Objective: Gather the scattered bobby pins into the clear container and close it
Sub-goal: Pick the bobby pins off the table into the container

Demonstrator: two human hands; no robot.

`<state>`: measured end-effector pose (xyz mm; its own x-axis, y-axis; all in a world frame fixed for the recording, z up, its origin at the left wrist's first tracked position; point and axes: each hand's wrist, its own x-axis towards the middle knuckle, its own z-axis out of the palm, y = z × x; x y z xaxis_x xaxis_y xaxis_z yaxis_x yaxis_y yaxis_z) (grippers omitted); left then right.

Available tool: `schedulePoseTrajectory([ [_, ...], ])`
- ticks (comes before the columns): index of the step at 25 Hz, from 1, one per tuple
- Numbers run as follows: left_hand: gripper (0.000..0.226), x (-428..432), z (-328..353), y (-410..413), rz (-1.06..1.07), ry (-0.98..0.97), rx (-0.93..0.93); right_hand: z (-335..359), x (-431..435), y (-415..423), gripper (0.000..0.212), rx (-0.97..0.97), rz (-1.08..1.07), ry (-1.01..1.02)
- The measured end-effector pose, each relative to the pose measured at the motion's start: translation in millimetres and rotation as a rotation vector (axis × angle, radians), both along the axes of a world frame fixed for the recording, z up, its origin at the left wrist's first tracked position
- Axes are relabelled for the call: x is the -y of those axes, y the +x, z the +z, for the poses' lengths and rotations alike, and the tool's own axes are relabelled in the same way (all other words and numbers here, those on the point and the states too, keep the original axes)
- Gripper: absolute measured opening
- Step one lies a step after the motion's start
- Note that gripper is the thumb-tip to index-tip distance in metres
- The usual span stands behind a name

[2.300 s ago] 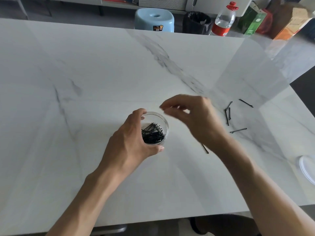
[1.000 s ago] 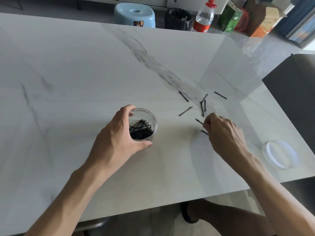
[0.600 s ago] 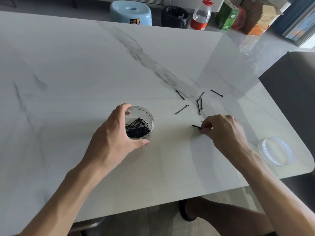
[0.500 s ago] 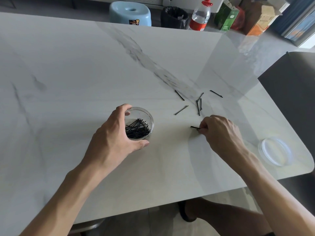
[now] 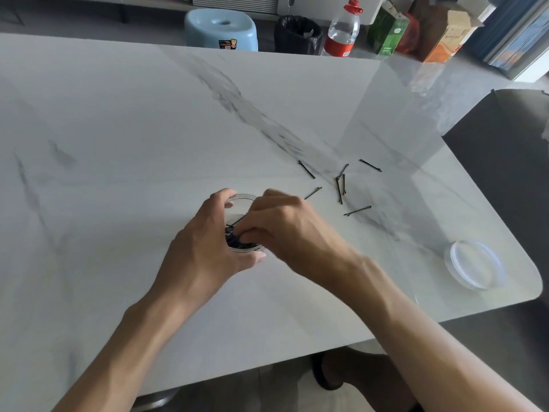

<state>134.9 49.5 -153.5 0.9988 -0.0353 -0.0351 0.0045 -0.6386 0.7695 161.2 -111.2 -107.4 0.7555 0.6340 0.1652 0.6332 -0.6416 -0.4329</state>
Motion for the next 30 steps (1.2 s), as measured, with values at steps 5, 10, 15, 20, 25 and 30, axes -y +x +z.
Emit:
schedulePoseTrajectory([
  [5,0.090,-2.2,0.5,-2.8,-0.029,-0.014,0.009,4.9,31.5,13.8,0.011,-0.020,-0.237,0.246],
  [10,0.092,-2.3,-0.7,-2.0,-0.043,0.013,0.043,-7.9,92.8,27.0,0.015,-0.072,-0.651,0.027],
  [15,0.092,-3.1,-2.2,-1.5,-0.042,0.024,0.057,-24.7,135.5,27.8,0.022,-0.182,-0.866,-0.412],
  [20,0.091,-0.1,-1.3,-0.7,-0.040,0.018,0.059,-34.9,134.7,35.1,0.014,-0.150,-0.866,-0.352],
  [25,0.090,-0.3,-1.3,-0.8,-0.044,0.013,0.065,-35.5,116.4,58.1,0.009,-0.116,-0.979,0.008],
  [30,0.090,-1.5,-2.0,-0.5,-0.049,0.012,0.074,-39.9,101.5,72.9,0.039,-0.223,-1.069,-0.055],
])
